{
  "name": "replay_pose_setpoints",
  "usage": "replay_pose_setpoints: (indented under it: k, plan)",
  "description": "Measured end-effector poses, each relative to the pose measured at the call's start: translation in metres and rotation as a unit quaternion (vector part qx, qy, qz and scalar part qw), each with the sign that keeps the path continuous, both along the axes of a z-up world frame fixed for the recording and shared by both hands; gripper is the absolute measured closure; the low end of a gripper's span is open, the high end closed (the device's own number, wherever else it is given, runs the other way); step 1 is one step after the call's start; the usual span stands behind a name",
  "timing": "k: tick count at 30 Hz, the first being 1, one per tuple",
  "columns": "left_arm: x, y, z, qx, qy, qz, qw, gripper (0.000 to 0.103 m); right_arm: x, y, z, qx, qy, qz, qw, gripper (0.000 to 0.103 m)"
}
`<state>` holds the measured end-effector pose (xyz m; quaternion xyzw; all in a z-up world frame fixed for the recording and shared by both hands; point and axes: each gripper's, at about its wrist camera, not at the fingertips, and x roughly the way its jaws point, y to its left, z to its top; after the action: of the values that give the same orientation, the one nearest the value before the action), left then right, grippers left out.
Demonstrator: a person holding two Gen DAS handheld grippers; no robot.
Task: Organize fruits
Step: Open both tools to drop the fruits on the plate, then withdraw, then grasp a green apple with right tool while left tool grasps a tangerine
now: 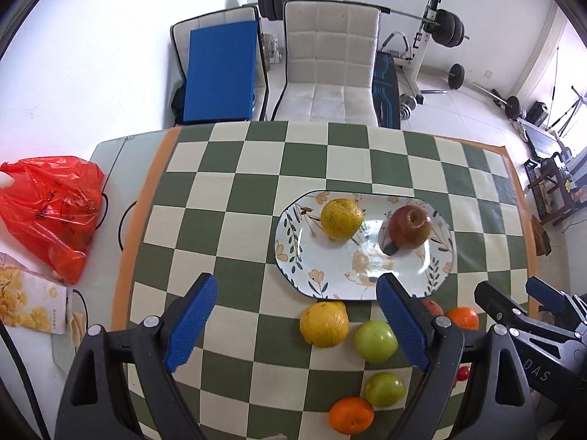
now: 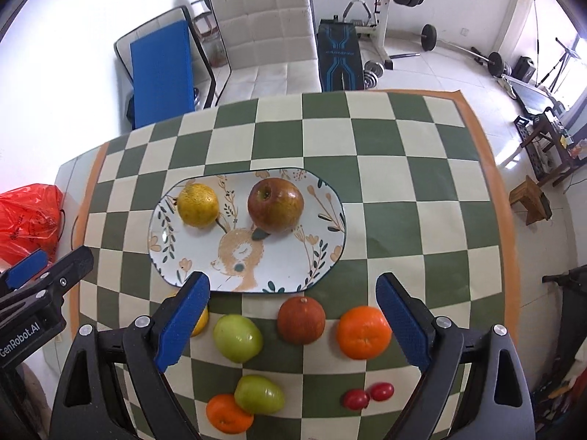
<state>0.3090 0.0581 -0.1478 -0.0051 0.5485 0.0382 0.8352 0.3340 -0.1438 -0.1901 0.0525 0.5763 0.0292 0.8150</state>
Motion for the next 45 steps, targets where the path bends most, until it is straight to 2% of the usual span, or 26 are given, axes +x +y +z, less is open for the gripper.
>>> replay_pose_setpoints:
  k: [5, 11, 12, 13, 15, 18, 21, 25, 27, 29, 31, 33, 35, 38, 41, 45]
  plan:
    - [-0.021, -0.002, 0.016, -0.006, -0.012, -0.007, 0.9999, 0.014, -0.029, 0.002, 0.034, -0.006, -0.03, 0.002, 1.0, 0.009]
    - [-0.031, 0.004, 0.021, -0.015, -0.019, 0.003, 0.9997, 0.014, -0.052, 0.009, 0.058, 0.0, -0.047, 0.004, 0.999, 0.009]
    - [-0.03, 0.006, 0.02, -0.016, -0.018, 0.005, 0.9997, 0.012, -0.054, 0.009, 0.06, 0.006, -0.046, 0.004, 0.999, 0.009]
    - [-0.03, 0.007, 0.017, -0.015, -0.015, 0.007, 0.9997, 0.001, -0.056, 0.009, 0.061, 0.011, -0.045, 0.001, 0.999, 0.009]
    - [-0.03, 0.011, 0.008, -0.013, -0.009, 0.011, 0.9998, 0.0, -0.059, 0.007, 0.058, 0.015, -0.039, -0.002, 0.999, 0.009]
    - [-0.034, 0.015, -0.017, 0.005, 0.012, 0.019, 0.9997, 0.0, -0.059, 0.002, 0.034, 0.04, -0.001, -0.008, 0.999, 0.009]
    - [-0.041, 0.017, -0.059, 0.042, 0.056, 0.026, 0.9972, 0.0, -0.061, -0.002, -0.011, 0.069, 0.059, -0.009, 0.996, 0.009]
    - [-0.053, 0.022, -0.112, 0.052, 0.126, 0.038, 0.99, 0.0, -0.07, 0.002, -0.094, 0.114, 0.172, -0.014, 0.978, 0.009]
    - [-0.061, 0.024, -0.133, 0.053, 0.152, 0.045, 0.9858, 0.0, -0.077, 0.008, -0.124, 0.125, 0.205, -0.013, 0.971, 0.009]
    - [-0.068, 0.023, -0.148, 0.051, 0.175, 0.046, 0.9821, 0.0, -0.083, 0.015, -0.148, 0.134, 0.23, -0.011, 0.964, 0.014]
    - [-0.074, 0.022, -0.159, 0.04, 0.194, 0.05, 0.9789, 0.0, -0.086, 0.022, -0.166, 0.132, 0.244, -0.01, 0.961, 0.024]
    - [-0.079, 0.021, -0.166, 0.024, 0.21, 0.052, 0.9761, 0.0, -0.087, 0.028, -0.177, 0.127, 0.246, -0.009, 0.961, 0.032]
    - [-0.082, 0.017, -0.168, 0.011, 0.217, 0.051, 0.9748, 0.0, -0.088, 0.034, -0.175, 0.112, 0.231, -0.004, 0.966, 0.039]
    - [-0.087, 0.008, -0.166, -0.019, 0.221, 0.039, 0.9742, 0.0, -0.091, 0.034, -0.173, 0.102, 0.217, 0.008, 0.971, 0.039]
    - [-0.089, -0.006, -0.166, -0.052, 0.232, 0.018, 0.9713, 0.0, -0.1, 0.014, -0.172, 0.096, 0.216, -0.002, 0.972, 0.039]
    - [-0.093, -0.041, -0.184, -0.066, 0.272, -0.038, 0.9593, 0.0, -0.117, -0.02, -0.171, 0.078, 0.216, -0.012, 0.973, 0.039]
